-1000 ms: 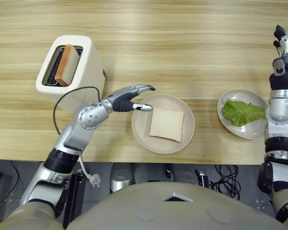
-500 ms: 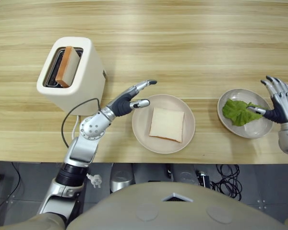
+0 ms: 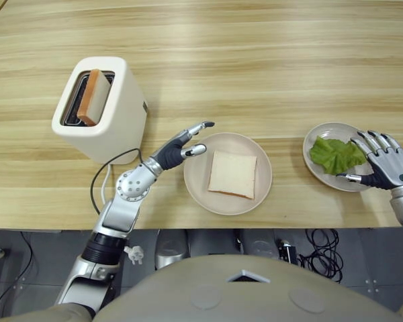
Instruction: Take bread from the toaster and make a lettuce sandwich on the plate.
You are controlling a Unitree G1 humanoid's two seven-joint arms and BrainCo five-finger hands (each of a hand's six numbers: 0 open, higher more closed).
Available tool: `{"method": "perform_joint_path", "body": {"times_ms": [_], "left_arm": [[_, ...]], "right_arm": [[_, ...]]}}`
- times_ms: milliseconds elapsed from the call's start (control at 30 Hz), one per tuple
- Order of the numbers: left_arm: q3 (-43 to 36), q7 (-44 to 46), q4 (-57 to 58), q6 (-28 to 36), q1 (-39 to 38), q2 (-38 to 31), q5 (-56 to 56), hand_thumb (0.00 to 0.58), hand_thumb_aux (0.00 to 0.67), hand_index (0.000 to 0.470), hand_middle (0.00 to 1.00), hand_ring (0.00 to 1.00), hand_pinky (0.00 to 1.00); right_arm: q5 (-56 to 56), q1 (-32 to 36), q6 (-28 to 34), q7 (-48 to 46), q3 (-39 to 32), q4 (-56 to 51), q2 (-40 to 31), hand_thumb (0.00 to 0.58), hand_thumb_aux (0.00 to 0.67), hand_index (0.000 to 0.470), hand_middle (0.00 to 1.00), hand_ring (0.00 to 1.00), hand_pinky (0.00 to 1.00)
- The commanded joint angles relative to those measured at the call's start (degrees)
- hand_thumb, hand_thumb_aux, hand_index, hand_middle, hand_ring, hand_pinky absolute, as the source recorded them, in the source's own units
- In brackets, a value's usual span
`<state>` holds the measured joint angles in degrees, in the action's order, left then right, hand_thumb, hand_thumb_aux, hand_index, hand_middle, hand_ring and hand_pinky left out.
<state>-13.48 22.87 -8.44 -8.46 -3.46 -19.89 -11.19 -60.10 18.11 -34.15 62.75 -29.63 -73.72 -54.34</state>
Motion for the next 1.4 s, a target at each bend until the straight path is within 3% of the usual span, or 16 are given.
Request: {"method": "perform_joint_path", "body": {"times_ms": [33,67,100,133,533,767,800,833,1100,1400], "left_arm": [[-0.95,0.04,1.72,-0.55,-0.49,-0.52,-1.03,0.000,0.000,0.000,0.00,0.00,0.00],[-0.99,0.03,1.86,-0.66,-0.47,-0.52,-1.12,0.000,0.000,0.000,0.00,0.00,0.00],[-0.97,0.04,1.99,-0.76,-0.45,-0.51,-1.15,0.000,0.000,0.000,0.00,0.00,0.00],[-0.95,0.05,2.16,-0.85,-0.41,-0.48,-1.18,0.000,0.000,0.000,0.00,0.00,0.00],[-0.84,-0.28,7.94,-2.76,1.76,0.12,-1.53,0.000,0.000,0.000,0.00,0.00,0.00],[-1.05,-1.05,10.16,-3.98,2.58,0.71,-2.30,0.000,0.000,0.000,0.00,0.00,0.00],[-1.02,-1.23,10.35,-4.13,2.71,0.80,-2.32,0.000,0.000,0.000,0.00,0.00,0.00],[-0.93,-1.49,10.56,-4.33,2.89,0.90,-2.34,0.000,0.000,0.000,0.00,0.00,0.00],[-0.60,-2.44,12.14,-4.89,4.03,1.29,-2.19,0.000,0.000,0.000,0.00,0.00,0.00],[-0.02,-2.85,14.42,-5.45,5.01,3.12,-0.89,0.000,0.000,0.000,0.00,0.00,0.00]], "right_arm": [[0.71,0.46,0.24,0.57,-1.53,-0.63,0.09,0.524,0.462,0.317,0.00,0.00,0.00],[1.15,0.44,0.29,0.57,-1.54,-0.80,0.17,0.524,0.462,0.317,0.00,0.00,0.00],[1.51,0.42,0.39,0.58,-1.60,-0.98,0.23,0.579,0.644,0.442,0.00,0.00,0.00],[1.80,0.40,0.51,0.63,-1.62,-1.10,0.29,0.580,0.670,0.460,0.00,0.00,0.00],[2.81,0.64,1.30,1.16,-3.14,-0.97,1.16,0.580,0.670,0.460,0.00,0.00,0.00],[5.06,4.01,-1.30,2.13,-2.01,0.61,0.29,0.580,0.670,0.460,0.00,0.00,0.00],[5.36,4.61,-2.09,2.25,-1.85,0.97,0.17,0.580,0.670,0.460,0.44,0.44,0.44],[5.83,5.25,-3.08,2.17,-1.65,1.48,0.04,0.580,0.670,0.460,1.00,1.00,1.00],[5.45,9.77,-9.37,2.58,-1.44,13.26,-1.61,0.580,0.670,0.460,1.00,1.00,1.00],[6.71,7.63,-12.32,-3.62,2.51,34.14,-1.13,0.580,0.670,0.460,1.00,1.00,1.00]]}}
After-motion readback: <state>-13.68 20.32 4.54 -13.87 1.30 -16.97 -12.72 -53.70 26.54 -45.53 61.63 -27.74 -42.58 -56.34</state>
